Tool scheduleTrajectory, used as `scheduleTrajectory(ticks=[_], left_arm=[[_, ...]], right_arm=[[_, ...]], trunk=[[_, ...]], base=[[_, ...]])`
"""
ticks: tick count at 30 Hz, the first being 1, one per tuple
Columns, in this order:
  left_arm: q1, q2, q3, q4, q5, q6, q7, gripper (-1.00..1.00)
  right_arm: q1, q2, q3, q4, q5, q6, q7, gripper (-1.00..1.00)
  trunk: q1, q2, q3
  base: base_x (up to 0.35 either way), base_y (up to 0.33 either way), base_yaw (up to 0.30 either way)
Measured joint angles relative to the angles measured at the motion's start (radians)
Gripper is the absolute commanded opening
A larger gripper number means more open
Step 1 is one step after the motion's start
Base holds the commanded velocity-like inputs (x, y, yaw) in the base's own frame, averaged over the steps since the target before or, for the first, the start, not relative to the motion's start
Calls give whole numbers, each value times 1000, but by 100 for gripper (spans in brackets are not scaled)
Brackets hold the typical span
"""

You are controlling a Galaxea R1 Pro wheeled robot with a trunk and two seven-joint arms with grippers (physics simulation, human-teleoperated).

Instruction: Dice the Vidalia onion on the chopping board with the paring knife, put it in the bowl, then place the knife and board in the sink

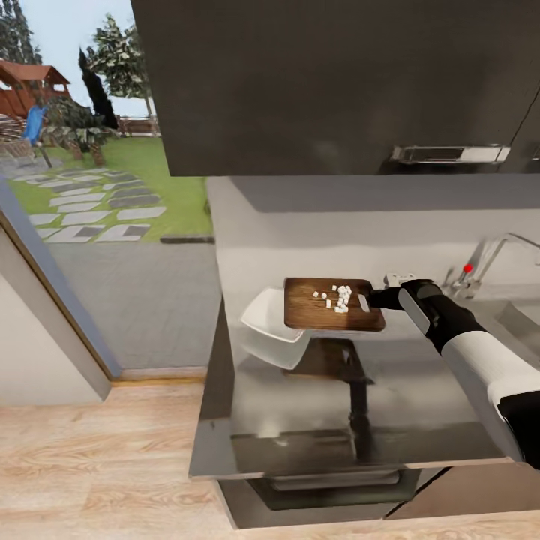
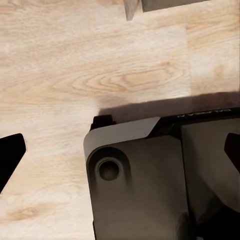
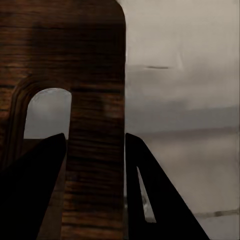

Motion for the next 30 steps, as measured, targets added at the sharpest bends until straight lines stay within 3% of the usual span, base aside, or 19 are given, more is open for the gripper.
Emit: scheduleTrajectory(ticks=[8, 27, 30], left_arm=[[0, 2, 0, 0, 0, 0, 0, 100], [0, 3, 0, 0, 1, 0, 0, 100], [0, 3, 0, 0, 1, 0, 0, 100]], right_arm=[[0, 0, 0, 0, 0, 0, 0, -100], [0, -4, 0, 11, 3, -1, 3, -100], [0, -5, 14, 31, 8, -2, 3, -100]], trunk=[[0, 0, 12], [0, 0, 20], [0, 0, 20]], base=[[192, 157, 0], [6, 4, 0], [0, 0, 0]])
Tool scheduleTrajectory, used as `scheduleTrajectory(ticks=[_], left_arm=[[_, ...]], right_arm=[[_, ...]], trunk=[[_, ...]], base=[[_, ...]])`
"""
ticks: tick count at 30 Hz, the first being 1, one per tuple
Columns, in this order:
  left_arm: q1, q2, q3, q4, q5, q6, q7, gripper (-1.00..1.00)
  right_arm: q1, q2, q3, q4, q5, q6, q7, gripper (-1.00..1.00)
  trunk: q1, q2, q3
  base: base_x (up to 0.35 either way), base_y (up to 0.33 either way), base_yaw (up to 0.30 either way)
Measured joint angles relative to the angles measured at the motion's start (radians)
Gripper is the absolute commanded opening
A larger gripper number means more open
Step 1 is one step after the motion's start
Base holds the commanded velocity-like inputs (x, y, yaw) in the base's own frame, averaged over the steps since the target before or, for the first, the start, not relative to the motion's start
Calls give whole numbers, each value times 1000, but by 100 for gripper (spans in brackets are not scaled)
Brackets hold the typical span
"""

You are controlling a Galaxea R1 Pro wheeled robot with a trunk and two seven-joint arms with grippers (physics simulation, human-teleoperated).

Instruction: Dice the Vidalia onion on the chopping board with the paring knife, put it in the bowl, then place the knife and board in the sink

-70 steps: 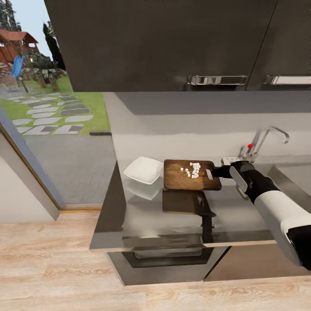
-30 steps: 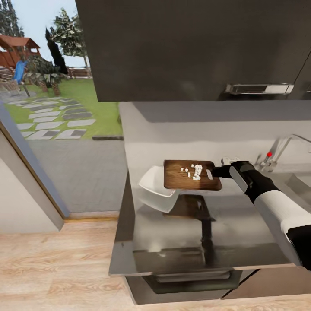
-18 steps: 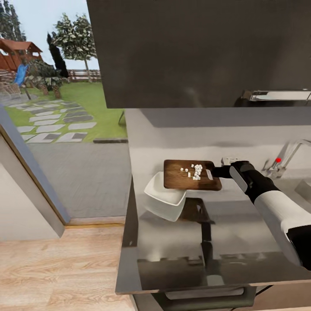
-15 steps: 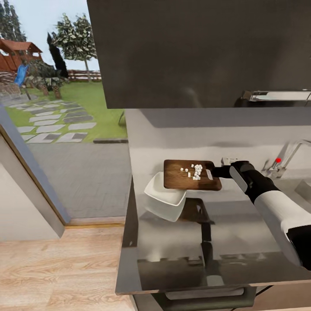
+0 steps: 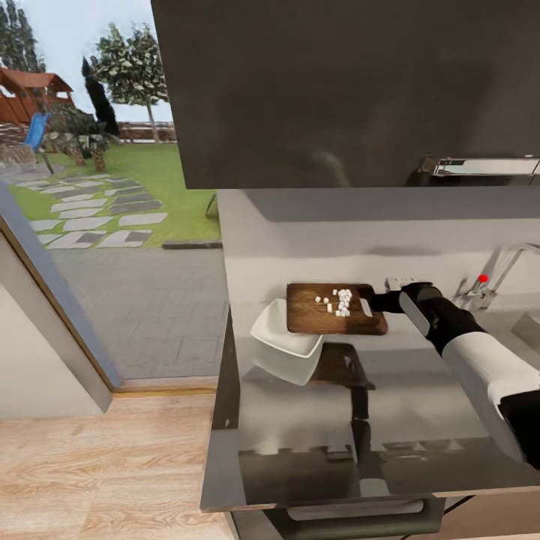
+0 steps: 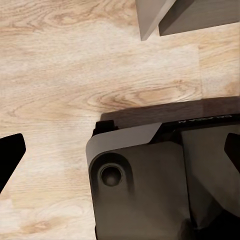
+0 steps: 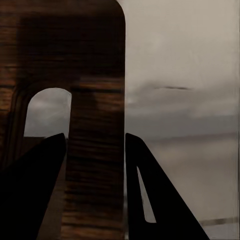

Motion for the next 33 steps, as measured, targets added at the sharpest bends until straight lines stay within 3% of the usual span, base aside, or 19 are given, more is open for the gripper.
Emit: scheduleTrajectory(ticks=[4, 10, 33], left_arm=[[0, 0, 0, 0, 0, 0, 0, 100], [0, 1, 0, 0, 0, 0, 0, 100], [0, 2, 0, 0, 0, 0, 1, 100]], right_arm=[[0, -1, 42, 6, 47, 0, -1, -100], [0, -1, 53, 7, 94, 1, -3, -100], [0, 3, 49, -53, 96, 57, -3, -100]], trunk=[[0, 0, 0], [0, 0, 0], [0, 0, 0]], base=[[0, 0, 0], [0, 0, 0], [0, 0, 0]])
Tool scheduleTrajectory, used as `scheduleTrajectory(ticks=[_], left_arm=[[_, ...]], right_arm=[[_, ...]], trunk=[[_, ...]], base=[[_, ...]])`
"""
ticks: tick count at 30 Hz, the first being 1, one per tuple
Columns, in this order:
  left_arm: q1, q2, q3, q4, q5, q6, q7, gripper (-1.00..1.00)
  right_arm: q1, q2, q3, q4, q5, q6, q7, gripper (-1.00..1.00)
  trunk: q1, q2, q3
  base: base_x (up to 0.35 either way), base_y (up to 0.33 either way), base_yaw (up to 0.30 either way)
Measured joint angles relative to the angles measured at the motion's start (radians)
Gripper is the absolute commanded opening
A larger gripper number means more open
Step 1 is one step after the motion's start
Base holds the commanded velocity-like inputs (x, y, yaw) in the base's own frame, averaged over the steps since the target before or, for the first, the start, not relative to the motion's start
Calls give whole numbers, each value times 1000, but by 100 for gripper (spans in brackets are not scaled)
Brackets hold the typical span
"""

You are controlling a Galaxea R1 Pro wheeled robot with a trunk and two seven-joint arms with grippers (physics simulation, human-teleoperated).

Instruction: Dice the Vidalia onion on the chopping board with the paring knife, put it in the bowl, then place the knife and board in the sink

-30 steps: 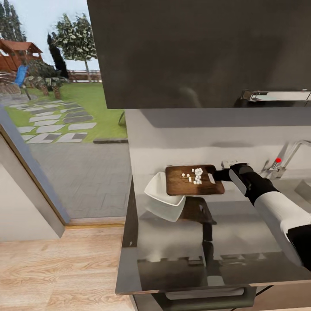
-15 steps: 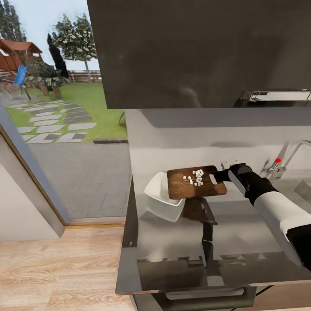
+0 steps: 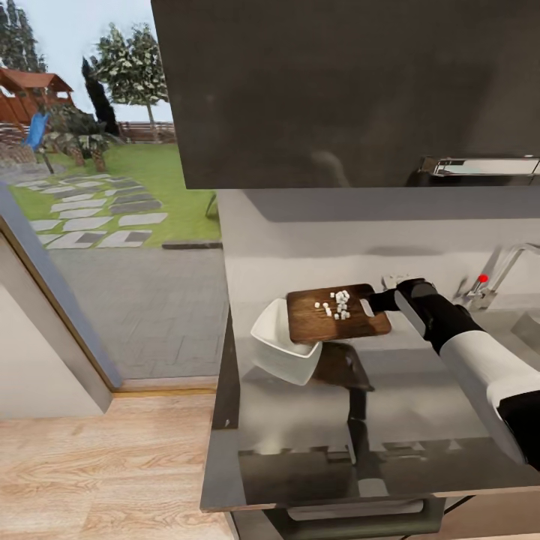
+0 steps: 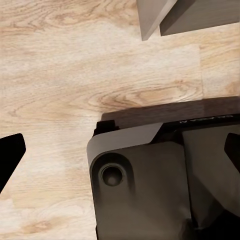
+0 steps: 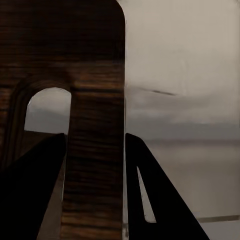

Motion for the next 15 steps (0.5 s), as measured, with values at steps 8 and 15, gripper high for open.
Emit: scheduleTrajectory(ticks=[8, 15], left_arm=[[0, 0, 0, 0, 0, 0, 0, 100], [0, 0, 0, 0, 0, 0, 0, 100]], right_arm=[[0, 1, 0, -100, -2, 80, 0, -100], [0, 1, 0, -112, 1, 86, -2, -100]], trunk=[[0, 0, 0], [0, 0, 0]], base=[[0, 0, 0], [0, 0, 0]])
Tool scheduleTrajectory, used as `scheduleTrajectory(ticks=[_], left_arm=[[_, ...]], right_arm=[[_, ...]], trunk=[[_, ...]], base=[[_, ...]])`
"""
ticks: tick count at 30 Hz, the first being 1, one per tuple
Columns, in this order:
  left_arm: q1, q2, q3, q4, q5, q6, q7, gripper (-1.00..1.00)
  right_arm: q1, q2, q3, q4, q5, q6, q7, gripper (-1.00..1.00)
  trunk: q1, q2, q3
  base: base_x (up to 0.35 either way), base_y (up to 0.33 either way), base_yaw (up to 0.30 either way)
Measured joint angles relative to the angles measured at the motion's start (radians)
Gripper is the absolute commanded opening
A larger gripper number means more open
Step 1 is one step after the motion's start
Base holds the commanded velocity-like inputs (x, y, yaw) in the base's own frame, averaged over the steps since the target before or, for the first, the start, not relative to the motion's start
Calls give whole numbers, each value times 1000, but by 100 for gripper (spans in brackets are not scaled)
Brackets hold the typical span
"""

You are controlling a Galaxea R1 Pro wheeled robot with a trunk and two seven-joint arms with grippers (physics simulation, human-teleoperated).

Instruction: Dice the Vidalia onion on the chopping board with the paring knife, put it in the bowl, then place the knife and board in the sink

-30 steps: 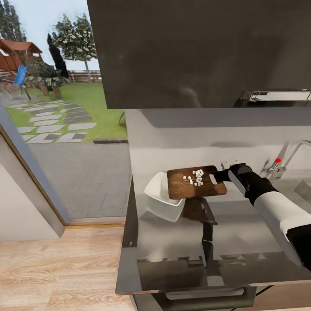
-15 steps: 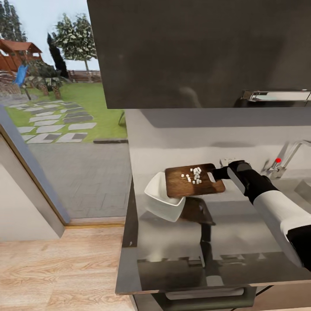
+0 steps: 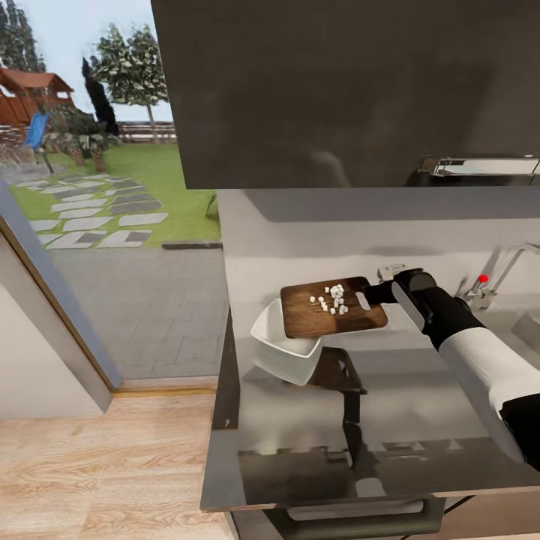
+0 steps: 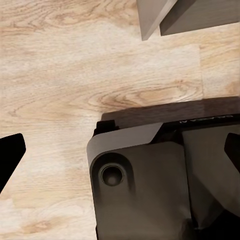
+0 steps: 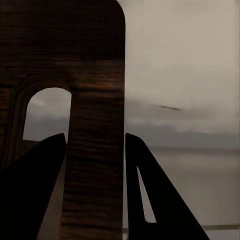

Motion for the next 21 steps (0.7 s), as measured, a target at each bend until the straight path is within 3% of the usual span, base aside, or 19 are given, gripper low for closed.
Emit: scheduleTrajectory(ticks=[21], left_arm=[[0, 0, 0, 0, 0, 0, 0, 100]], right_arm=[[-3, 35, 0, -44, 12, 75, -101, -100]], trunk=[[0, 0, 0]], base=[[0, 0, 0]])
